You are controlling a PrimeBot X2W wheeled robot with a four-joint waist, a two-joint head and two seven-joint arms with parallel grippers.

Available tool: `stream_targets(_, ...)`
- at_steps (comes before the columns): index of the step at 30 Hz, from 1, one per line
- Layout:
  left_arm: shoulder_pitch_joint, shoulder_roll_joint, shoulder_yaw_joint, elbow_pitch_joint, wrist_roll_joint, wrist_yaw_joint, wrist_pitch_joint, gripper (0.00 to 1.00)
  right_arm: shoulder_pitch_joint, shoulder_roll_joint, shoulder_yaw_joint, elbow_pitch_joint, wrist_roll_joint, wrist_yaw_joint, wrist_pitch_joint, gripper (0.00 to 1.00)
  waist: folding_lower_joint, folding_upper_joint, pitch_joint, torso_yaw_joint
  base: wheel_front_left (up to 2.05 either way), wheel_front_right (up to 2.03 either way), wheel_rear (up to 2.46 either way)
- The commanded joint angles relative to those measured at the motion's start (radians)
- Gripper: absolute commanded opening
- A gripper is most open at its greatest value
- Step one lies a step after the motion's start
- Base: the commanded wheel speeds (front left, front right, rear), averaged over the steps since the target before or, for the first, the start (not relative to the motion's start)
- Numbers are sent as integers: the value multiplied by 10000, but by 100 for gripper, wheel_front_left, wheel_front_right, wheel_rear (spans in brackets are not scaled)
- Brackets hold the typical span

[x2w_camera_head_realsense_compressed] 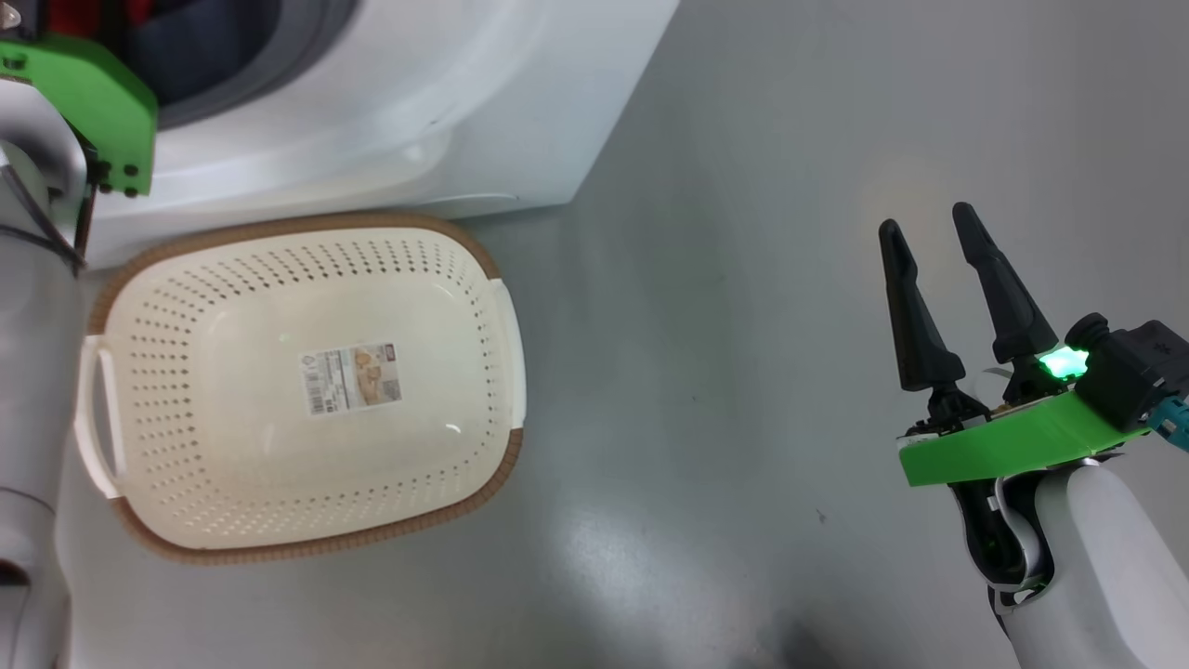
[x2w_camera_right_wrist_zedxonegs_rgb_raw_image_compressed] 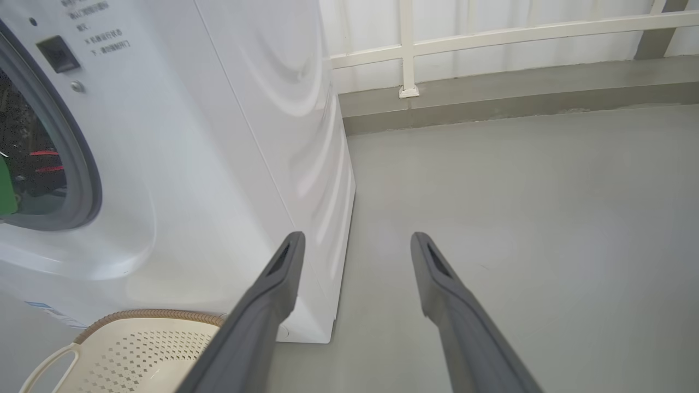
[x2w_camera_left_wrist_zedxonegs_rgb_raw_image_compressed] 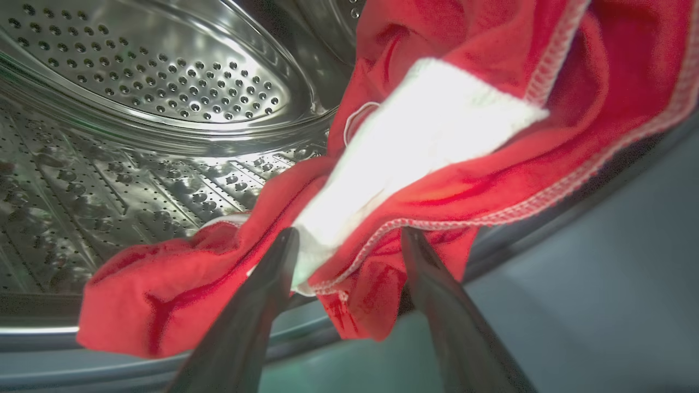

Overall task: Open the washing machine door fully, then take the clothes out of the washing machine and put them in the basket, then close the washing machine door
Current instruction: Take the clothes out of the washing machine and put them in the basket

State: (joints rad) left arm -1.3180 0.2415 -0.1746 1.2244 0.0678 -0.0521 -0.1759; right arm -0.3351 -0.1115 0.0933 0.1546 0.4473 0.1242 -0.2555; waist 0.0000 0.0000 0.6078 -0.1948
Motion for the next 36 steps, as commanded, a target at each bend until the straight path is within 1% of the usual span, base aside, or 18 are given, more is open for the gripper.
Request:
stream_targets(1, -271, 516, -15, -85, 137, 115, -7, 100, -4, 13, 206, -272, 87, 65, -63, 100, 0, 0, 237, -164, 0, 0, 0)
stream_targets(9, -695, 689, -332, 335, 275, 220, 80, 100, -135, 77, 272, -318, 109, 65, -63, 100, 0, 0, 456, -325, 0, 0, 0)
stream_targets(10, -712, 697, -365, 369, 283, 243, 105, 76, -150, 85, 275, -316, 110, 65, -63, 100, 0, 0, 455, -343, 0, 0, 0)
stream_targets(11, -720, 698, -380, 396, 271, 257, 101, 59, -162, 93, 279, -314, 111, 65, -63, 100, 0, 0, 451, -359, 0, 0, 0)
stream_targets(12, -723, 691, -379, 417, 239, 265, 72, 34, -167, 98, 282, -313, 112, 65, -63, 100, 0, 0, 441, -369, 0, 0, 0)
stream_targets(13, -719, 669, -358, 437, 181, 250, 36, 0, -172, 103, 279, -313, 114, 65, -63, 100, 0, 0, 429, -374, 0, 0, 0)
stream_targets(17, -725, 611, -353, 496, 48, 258, -75, 0, -186, 116, 234, -331, 110, 65, -63, 100, 0, 0, 421, -350, 0, 0, 0)
stream_targets(21, -693, 508, -163, 511, -274, 305, -420, 0, -191, 124, 196, -342, 76, 65, -63, 100, 0, 0, 393, -271, 0, 0, 0)
stream_targets(28, -244, 221, 521, 92, -1194, 369, -834, 0, -90, 66, 86, -318, 48, 65, -63, 100, 0, 0, 114, -25, 0, 0, 0)
stream_targets(36, 1185, -194, 1530, -2166, -2252, 305, -855, 0, 119, -74, -1, -272, 38, 65, -63, 100, 0, 0, -375, 317, 0, 0, 0)
